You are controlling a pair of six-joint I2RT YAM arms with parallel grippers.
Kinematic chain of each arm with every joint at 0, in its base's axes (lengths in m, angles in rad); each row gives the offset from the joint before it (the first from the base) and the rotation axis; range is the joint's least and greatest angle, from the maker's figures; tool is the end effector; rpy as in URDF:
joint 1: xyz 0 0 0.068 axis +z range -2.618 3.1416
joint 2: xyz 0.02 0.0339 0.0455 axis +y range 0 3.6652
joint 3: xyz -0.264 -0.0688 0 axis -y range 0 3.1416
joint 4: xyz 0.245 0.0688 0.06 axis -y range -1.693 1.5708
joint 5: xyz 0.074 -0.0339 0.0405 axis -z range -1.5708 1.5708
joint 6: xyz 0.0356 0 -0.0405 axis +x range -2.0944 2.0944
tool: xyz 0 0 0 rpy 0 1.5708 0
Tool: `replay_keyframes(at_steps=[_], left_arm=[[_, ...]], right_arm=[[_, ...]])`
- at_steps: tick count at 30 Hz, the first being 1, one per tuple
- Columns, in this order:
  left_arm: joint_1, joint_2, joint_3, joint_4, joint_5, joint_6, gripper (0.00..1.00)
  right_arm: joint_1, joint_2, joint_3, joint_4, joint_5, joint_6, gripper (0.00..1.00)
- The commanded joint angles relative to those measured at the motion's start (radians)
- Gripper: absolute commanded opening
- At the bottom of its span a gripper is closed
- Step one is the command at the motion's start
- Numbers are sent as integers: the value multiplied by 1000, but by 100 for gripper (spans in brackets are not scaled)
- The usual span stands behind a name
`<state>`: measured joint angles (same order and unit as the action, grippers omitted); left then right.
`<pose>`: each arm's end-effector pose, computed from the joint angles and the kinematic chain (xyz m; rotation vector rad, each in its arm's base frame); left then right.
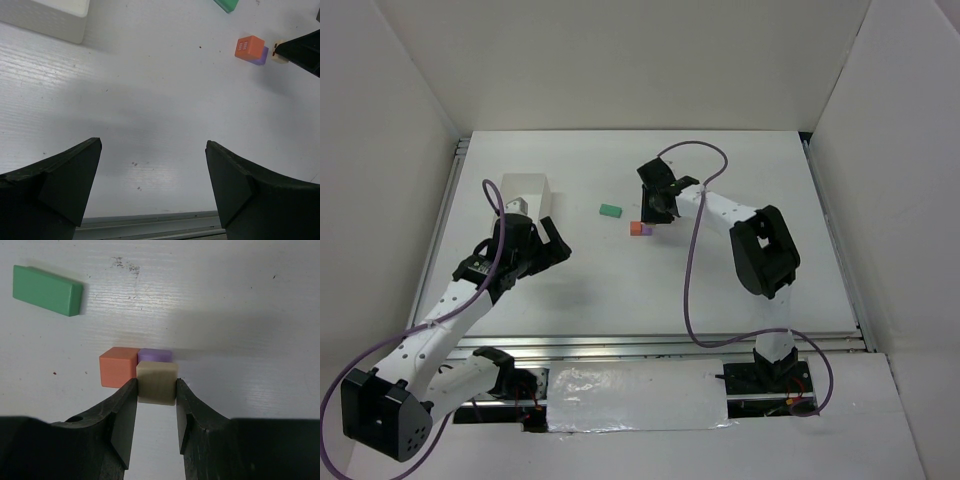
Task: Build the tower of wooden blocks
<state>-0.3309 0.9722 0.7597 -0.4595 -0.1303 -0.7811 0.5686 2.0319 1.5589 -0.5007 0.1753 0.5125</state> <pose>0.1991 -0.0635 0.2705 -0.5775 2.2013 -0.4530 0.3777 0.2340 0.2015 -0.0026 2.5355 0.2104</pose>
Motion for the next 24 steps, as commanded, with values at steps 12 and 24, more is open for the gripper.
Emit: replay_keyframes(at_steps=[12, 24], left_arm=[[-3, 2, 29, 32, 5, 28, 99], [-11, -4, 29, 33, 0, 28, 99]], right_arm=[[-3, 51, 55, 24, 0, 32, 38], [-4, 51, 61, 30, -13, 44, 41]])
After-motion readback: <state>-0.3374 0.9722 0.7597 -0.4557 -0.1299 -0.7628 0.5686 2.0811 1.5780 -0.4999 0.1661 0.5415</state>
